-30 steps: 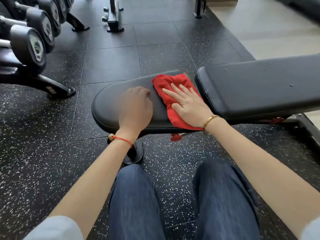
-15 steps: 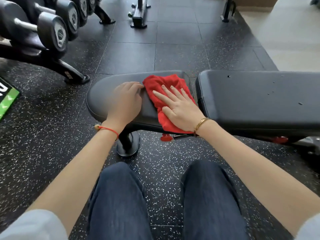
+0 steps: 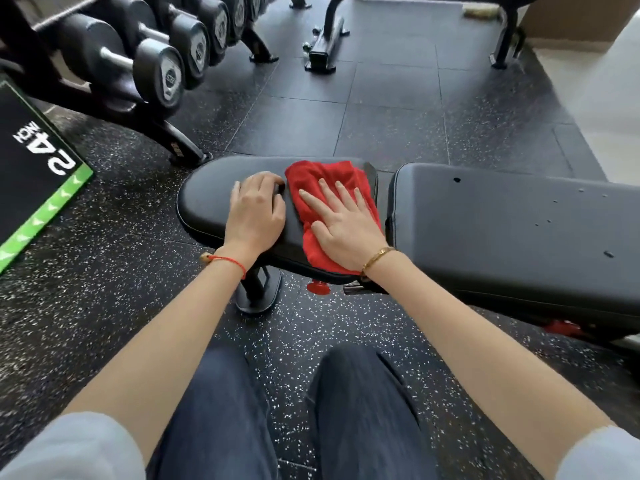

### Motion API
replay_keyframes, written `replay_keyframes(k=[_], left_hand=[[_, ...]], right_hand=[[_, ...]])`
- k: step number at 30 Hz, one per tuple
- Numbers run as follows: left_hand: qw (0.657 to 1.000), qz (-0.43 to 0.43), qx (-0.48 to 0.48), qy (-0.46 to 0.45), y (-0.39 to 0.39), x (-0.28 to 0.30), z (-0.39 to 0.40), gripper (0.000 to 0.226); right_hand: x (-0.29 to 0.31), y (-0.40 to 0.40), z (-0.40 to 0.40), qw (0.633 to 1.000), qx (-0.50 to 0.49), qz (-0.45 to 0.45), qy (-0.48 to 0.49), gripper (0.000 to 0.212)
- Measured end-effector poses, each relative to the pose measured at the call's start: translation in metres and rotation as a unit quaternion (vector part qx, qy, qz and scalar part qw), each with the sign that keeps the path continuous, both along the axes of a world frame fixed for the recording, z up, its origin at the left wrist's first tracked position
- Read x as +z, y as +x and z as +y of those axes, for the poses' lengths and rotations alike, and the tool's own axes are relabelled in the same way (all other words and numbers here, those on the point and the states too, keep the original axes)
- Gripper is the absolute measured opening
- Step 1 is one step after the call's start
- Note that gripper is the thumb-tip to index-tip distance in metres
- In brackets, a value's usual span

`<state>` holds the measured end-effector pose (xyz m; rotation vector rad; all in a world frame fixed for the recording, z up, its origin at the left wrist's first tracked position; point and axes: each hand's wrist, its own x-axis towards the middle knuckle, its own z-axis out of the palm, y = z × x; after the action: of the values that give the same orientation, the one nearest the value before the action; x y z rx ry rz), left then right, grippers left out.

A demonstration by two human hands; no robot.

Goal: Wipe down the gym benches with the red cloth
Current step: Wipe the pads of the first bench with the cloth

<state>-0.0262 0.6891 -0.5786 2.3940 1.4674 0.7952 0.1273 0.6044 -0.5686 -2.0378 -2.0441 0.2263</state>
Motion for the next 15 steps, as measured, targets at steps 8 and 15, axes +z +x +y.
replay_keyframes(k=[8,15], left_hand=[[1.000,-0.022,0.007,0.013,0.001,0.000,0.000,0.029],[1.000,-0.009,0.007,0.023,0.001,-0.002,0.000,0.031]], right_hand=[[0.006,0.032,0.032,0.998,-0.039,0.035,-0.036,0.054],[0.000,0.023,0.027,1.000,0.005,0.028,-0.011,0.056]])
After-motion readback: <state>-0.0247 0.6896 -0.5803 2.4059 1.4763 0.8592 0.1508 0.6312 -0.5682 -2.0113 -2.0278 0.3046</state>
